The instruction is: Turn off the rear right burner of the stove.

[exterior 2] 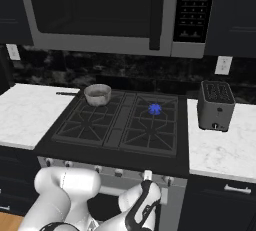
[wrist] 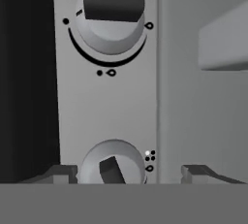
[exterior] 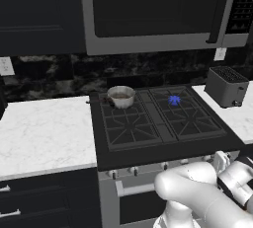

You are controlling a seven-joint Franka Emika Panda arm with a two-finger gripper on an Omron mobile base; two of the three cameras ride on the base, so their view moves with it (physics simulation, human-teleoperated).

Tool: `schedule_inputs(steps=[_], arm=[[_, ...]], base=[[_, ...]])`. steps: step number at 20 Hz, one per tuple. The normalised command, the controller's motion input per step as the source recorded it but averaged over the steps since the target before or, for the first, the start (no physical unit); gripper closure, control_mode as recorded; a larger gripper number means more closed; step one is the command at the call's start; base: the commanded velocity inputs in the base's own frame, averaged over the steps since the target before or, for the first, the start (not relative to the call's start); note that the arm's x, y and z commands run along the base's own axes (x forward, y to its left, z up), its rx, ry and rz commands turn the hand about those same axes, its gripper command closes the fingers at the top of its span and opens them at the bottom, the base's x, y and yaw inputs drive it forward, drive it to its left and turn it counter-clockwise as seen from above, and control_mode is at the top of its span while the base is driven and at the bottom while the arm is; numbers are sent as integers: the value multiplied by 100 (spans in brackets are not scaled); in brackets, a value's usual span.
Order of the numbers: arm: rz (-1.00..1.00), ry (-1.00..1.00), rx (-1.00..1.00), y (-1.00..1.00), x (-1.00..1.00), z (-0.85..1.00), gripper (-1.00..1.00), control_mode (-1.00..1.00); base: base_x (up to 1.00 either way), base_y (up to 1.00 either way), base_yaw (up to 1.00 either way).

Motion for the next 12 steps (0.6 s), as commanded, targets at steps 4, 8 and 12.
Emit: schedule_inputs(steps=[4, 8, 12], arm=[[0, 0, 0, 3, 2, 8, 100, -100], [0, 0, 0, 15, 10, 15, 100, -100], [0, 6, 0, 20, 19, 18, 100, -100]], base=[[0, 0, 0], [0, 0, 0], [0, 0, 0]])
